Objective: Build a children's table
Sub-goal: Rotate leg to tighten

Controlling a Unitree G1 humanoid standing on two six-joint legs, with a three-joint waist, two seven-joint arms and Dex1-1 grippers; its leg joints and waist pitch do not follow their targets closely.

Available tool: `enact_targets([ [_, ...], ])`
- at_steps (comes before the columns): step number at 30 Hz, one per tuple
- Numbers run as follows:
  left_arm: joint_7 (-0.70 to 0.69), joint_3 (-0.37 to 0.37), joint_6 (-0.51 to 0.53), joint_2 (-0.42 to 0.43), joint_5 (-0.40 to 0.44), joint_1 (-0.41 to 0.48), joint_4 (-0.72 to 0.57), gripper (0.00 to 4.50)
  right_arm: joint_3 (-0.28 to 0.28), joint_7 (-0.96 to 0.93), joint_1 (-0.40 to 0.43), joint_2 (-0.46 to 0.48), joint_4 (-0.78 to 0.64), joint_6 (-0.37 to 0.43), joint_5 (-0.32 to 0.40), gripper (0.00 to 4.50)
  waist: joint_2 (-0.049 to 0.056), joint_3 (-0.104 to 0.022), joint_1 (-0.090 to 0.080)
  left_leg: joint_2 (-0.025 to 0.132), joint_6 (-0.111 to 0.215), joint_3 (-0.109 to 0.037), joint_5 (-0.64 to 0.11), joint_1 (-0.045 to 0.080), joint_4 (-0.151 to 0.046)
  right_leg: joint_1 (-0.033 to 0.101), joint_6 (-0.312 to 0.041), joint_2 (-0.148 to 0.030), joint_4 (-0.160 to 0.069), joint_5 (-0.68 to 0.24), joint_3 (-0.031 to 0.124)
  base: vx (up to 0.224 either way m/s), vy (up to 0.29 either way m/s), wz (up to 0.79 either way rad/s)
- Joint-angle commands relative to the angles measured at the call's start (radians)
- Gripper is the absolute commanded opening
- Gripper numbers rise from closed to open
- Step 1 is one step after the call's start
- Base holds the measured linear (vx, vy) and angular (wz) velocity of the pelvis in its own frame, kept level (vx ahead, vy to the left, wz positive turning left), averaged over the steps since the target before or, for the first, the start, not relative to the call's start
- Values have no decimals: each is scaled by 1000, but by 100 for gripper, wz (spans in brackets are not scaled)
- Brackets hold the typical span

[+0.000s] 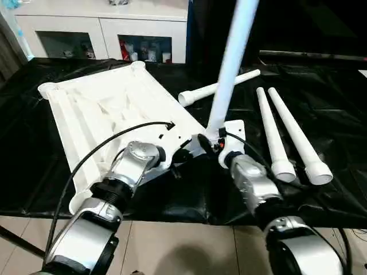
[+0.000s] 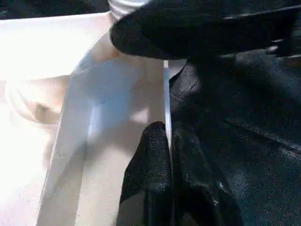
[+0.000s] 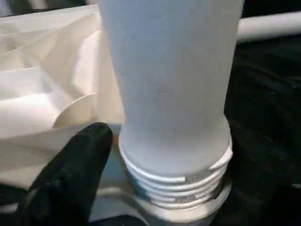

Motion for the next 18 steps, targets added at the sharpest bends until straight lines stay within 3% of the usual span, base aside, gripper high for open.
enact_targets([
  [1,-81,-12,-62,35,-25,44,-19,0,57,197,49,-57,-114,62,17,403,-10,-60,7,34,58,-11,-207,2,-68,44,-208,-68,-89,-184,47,0,0,0],
  [6,-206,-30,-84,94,-41,77,-67,0,94,381,108,-168,-231,99,37,403,-9,-63,10,35,79,-10,-171,-1,-65,48,-229,-69,-82,-120,46,0,0,0],
  [8,-279,-44,-86,122,-55,92,-102,0,105,447,121,-200,-262,116,45,403,-5,-64,11,40,78,-10,-177,6,-67,44,-245,-68,-81,-119,45,0,0,0],
  [11,-370,-61,-78,154,-76,113,-157,0,115,494,127,-220,-286,129,44,403,-4,-64,11,41,72,-10,-176,7,-68,44,-256,-68,-79,-111,45,0,0,0],
  [12,-401,-67,-71,164,-83,123,-181,0,117,508,129,-226,-296,138,45,403,1,-64,11,42,71,-9,-170,8,-68,41,-262,-66,-77,-94,45,0,0,0],
  [15,-444,-77,-54,178,-98,139,-223,0,123,523,122,-232,-300,141,39,403,0,-68,18,45,78,-6,-134,10,-65,41,-281,-65,-68,-15,45,0,0,0],
  [18,-440,-76,-56,180,-95,143,-224,0,131,546,117,-236,-304,153,44,403,-5,-66,28,43,79,-3,-135,11,-64,42,-277,-67,-69,-20,46,0,0,0],
])
